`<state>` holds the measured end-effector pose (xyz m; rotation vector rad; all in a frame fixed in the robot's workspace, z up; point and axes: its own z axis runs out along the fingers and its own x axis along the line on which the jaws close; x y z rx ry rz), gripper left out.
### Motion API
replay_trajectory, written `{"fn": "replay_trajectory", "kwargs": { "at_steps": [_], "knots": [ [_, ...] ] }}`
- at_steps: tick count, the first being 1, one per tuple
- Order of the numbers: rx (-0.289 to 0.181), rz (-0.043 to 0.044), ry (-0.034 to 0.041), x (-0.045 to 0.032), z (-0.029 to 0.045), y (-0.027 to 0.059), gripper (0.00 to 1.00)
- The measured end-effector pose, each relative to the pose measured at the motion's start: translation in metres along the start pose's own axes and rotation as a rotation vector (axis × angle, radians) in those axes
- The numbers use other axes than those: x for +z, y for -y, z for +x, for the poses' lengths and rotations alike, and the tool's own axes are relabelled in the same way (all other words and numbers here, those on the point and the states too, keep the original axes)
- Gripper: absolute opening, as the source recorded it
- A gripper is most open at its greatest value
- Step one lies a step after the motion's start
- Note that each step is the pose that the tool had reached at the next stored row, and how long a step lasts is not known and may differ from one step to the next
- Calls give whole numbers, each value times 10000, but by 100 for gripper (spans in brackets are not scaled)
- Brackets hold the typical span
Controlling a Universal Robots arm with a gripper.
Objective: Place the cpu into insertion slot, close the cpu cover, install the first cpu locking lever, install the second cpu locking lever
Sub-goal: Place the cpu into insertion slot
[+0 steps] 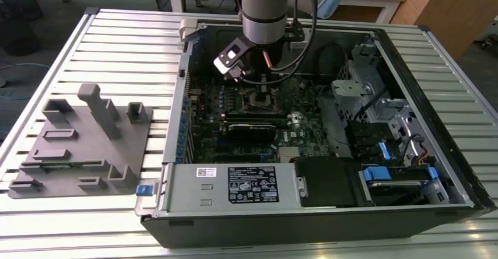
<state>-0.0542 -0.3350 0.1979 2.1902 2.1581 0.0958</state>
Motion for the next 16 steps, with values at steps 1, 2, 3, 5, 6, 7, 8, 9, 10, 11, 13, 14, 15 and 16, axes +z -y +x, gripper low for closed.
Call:
{"fn": "replay_trajectory", "kwargs": {
  "at_steps": [1, 2, 3, 5, 6, 7, 8, 9, 10, 11, 13, 14, 15, 16],
  "knots": [
    [0, 0, 0, 1, 0, 0, 11],
    [0, -1, -1, 0, 0, 0, 11],
    [1, -5, -6, -4, 1, -1, 11],
    [3, -19, -31, -24, 5, -5, 11],
    [2, -6, -11, -51, 3, -6, 11],
    [1, -1, -1, -78, 0, -7, 11],
    [2, -5, -7, -99, 1, -10, 11],
    [1, -4, -6, -124, 1, -12, 11],
    [1, -2, -2, -151, 0, -14, 11],
    [1, -2, -2, -178, 0, -16, 11],
    [1, -1, -2, -229, 0, -21, 11],
    [1, -2, -3, -248, 0, -23, 11],
    [1, -2, -2, -264, 0, -24, 11],
    [0, -1, -1, -275, 0, -25, 11]
  ]
}}
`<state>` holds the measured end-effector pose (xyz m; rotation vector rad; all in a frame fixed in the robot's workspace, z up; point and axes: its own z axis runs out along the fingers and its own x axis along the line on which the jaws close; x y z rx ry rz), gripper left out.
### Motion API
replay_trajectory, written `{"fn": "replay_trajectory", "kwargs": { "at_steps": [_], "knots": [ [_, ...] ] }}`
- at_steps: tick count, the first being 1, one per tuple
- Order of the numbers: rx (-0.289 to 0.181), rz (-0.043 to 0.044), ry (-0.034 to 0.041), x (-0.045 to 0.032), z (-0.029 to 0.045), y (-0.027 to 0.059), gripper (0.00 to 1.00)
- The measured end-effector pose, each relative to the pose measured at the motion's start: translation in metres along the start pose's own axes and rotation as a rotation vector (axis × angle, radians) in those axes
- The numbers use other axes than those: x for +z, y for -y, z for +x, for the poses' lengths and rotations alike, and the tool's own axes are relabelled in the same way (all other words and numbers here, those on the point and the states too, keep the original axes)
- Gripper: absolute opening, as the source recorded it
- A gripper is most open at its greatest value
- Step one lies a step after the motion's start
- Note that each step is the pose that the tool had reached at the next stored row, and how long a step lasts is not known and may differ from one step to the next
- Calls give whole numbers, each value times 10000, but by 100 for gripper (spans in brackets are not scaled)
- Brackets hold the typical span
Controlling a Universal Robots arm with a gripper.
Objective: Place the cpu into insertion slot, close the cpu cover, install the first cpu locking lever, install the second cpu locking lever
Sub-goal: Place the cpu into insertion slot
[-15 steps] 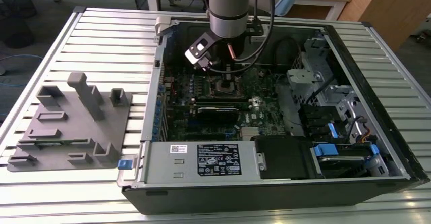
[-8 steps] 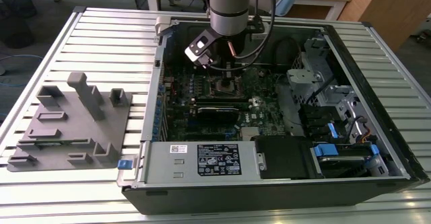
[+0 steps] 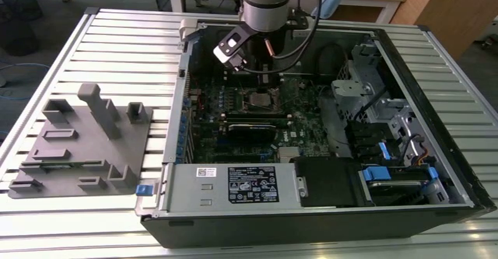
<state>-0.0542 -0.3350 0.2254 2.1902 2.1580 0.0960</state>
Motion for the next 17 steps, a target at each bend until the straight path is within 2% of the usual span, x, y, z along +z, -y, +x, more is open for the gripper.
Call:
{"fn": "replay_trajectory", "kwargs": {
  "at_steps": [6, 7, 10, 17],
  "knots": [
    [2, 2, -2, -2, 0, 0, 11],
    [0, 51, -1, -1, 0, -3, 11],
    [1, 290, 2, 1, 0, -9, 11],
    [1, 302, 3, -1, 0, -9, 11]
  ]
}}
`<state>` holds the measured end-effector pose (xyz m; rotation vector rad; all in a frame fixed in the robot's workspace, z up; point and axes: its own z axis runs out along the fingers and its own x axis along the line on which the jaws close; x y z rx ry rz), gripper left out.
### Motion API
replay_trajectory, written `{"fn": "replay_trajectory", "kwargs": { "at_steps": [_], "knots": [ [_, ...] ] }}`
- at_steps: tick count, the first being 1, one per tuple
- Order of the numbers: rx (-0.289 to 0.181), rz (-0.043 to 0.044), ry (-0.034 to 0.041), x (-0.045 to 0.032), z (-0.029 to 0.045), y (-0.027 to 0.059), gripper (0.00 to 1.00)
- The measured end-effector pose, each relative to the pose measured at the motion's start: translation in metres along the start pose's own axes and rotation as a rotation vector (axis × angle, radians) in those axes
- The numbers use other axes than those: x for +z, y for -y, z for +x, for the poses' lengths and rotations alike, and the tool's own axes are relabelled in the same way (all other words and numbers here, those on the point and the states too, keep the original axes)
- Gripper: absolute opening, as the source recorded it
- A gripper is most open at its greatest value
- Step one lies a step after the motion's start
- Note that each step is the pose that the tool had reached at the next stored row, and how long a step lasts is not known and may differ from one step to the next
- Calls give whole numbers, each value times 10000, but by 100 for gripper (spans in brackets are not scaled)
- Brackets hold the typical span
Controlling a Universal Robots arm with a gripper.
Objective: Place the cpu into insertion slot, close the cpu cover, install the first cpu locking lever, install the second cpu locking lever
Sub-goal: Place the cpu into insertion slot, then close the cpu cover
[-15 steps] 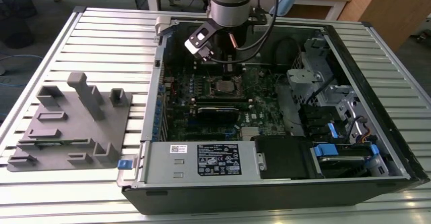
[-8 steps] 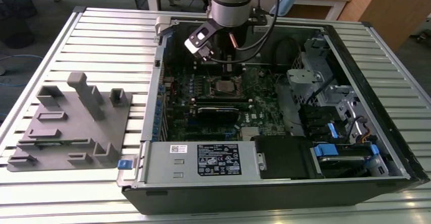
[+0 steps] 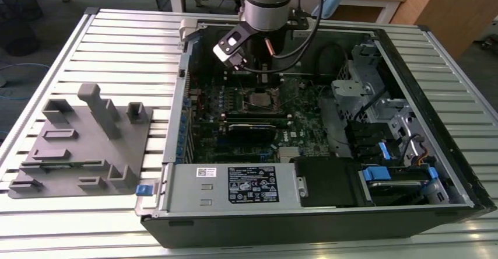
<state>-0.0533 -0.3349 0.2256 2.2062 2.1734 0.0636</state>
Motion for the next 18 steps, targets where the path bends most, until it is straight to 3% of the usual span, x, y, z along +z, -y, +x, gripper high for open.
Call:
{"fn": "replay_trajectory", "kwargs": {
  "at_steps": [4, 6, 18],
  "knots": [
    [0, -1, -2, -20, 0, -1, 11],
    [0, 0, 0, -69, 0, -4, 11],
    [-1, 1, 3, -98, -1, -6, 11]
  ]
}}
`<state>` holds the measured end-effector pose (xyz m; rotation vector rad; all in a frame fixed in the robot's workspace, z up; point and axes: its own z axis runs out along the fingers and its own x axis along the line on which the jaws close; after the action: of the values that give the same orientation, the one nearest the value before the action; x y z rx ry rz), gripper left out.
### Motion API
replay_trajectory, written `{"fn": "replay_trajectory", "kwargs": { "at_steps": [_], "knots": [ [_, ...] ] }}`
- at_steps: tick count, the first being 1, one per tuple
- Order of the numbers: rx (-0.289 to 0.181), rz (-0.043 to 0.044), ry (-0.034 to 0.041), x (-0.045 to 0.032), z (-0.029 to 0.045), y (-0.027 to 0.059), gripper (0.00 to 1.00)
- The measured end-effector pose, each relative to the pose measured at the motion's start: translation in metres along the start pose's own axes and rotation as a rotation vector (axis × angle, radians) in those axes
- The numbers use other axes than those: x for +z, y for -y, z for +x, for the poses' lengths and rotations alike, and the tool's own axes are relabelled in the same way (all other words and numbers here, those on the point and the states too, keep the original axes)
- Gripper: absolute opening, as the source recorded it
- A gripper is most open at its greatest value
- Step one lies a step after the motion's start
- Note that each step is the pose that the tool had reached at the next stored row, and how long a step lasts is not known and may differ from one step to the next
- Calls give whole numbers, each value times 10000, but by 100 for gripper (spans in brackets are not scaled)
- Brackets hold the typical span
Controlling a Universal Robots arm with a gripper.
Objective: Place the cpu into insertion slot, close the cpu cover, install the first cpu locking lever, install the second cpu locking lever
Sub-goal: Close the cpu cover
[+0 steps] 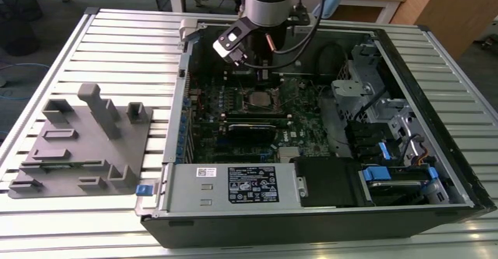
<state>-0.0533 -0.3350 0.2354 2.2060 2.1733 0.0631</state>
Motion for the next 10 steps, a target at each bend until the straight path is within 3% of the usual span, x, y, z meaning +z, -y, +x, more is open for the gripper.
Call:
{"fn": "replay_trajectory", "kwargs": {
  "at_steps": [7, 10],
  "knots": [
    [0, -2, -4, -272, 0, -16, 11],
    [1, -2, -3, -334, -1, -20, 11]
  ]
}}
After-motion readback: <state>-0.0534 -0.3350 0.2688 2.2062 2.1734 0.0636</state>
